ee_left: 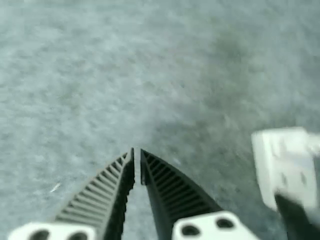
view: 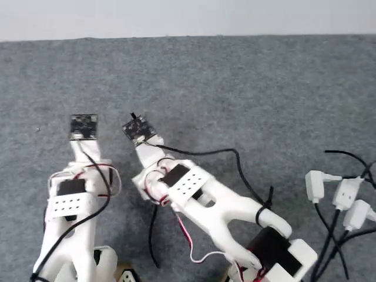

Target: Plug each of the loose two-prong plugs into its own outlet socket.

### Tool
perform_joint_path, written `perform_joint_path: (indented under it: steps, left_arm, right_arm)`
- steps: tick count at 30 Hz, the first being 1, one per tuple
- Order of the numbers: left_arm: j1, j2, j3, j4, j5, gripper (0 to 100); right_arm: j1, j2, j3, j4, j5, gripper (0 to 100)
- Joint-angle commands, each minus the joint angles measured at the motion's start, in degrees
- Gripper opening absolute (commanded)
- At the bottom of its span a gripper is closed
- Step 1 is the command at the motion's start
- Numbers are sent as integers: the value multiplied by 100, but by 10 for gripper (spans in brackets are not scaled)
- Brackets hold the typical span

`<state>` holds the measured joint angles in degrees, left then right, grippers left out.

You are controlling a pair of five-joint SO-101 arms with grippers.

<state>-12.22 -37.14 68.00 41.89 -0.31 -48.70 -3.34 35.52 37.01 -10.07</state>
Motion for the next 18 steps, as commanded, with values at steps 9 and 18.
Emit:
perform_joint_path:
  steps: [9,18]
  left_arm:
    - [-809,-97,-585,-26,721,16]
    - [-475,-149,-391,-18,624,14]
  right_arm:
    - [-31,664,-668,-66,-431,269]
    - [444,1235,-1582,963,475,30]
